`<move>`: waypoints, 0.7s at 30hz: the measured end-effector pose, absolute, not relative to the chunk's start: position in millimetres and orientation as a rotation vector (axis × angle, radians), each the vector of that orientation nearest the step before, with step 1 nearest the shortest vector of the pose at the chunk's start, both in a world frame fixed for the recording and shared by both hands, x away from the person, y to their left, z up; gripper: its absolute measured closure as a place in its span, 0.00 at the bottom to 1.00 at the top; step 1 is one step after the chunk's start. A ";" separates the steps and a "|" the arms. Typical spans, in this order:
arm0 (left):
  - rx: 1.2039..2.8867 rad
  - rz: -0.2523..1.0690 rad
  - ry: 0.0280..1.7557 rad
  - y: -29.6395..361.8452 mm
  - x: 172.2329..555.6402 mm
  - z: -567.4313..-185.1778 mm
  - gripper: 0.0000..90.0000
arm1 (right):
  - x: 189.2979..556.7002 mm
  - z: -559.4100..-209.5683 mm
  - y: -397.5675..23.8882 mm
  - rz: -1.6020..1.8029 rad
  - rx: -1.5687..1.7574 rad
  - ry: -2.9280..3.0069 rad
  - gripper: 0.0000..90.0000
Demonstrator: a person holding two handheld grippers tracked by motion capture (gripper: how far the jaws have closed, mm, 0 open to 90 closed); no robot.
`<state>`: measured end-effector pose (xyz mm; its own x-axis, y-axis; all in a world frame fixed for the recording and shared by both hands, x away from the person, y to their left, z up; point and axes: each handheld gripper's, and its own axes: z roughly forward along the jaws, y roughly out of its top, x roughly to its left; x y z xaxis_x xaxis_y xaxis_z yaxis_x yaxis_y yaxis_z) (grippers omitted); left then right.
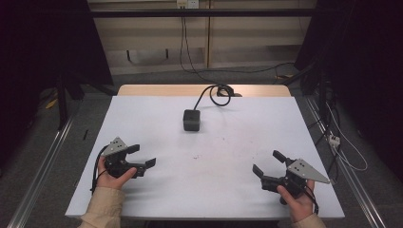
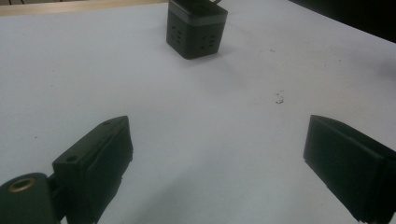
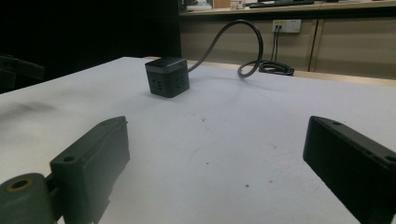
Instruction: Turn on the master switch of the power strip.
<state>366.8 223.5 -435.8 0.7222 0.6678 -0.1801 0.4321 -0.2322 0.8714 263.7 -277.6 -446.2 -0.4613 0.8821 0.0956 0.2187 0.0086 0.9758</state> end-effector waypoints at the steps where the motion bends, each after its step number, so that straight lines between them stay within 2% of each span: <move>1: 1.871 0.282 0.854 224.0 366.3 -435.6 0.09 | 263.7 -446.1 -277.6 1.489 1.134 1.717 0.08; 21: 1.870 0.297 0.872 235.6 361.2 -437.7 0.09 | 263.4 -446.0 -278.3 1.488 1.134 1.717 0.08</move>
<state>361.2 235.6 -437.7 0.7085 0.6839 -0.1740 0.4360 -0.2303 0.8700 263.4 -278.3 -446.0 -0.4604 0.8827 0.0940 0.2188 0.0102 0.9757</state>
